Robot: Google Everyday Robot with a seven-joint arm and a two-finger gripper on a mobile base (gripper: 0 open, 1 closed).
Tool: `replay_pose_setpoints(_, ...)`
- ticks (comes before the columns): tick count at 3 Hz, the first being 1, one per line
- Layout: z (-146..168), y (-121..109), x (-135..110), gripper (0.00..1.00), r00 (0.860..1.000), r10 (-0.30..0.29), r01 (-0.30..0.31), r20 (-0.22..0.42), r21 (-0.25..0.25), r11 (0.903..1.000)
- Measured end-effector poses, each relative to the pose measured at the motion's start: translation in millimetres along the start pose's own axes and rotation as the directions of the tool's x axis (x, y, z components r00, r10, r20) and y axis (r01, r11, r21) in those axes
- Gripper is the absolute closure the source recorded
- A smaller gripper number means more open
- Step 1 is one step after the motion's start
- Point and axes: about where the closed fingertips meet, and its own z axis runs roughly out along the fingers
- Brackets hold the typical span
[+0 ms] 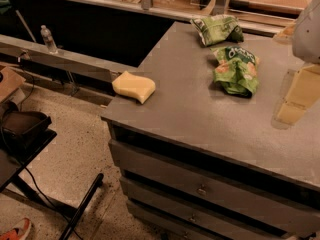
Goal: Move green rice chip bag near sponge
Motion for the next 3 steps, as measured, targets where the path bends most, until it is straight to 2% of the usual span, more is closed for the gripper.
replay_pose_setpoints(1,0.0,-0.1,0.0,0.0,1.0,0.0,0.0,0.0,0.0,1.0)
replay_pose_setpoints(2,12.5,-23.4,-3.3,0.0,0.998,0.058,-0.058,-0.002,0.021,0.9981)
replay_pose_setpoints(3,32.0,-74.2,-7.0,0.0,0.988,0.15,-0.148,-0.02,0.068,0.9866)
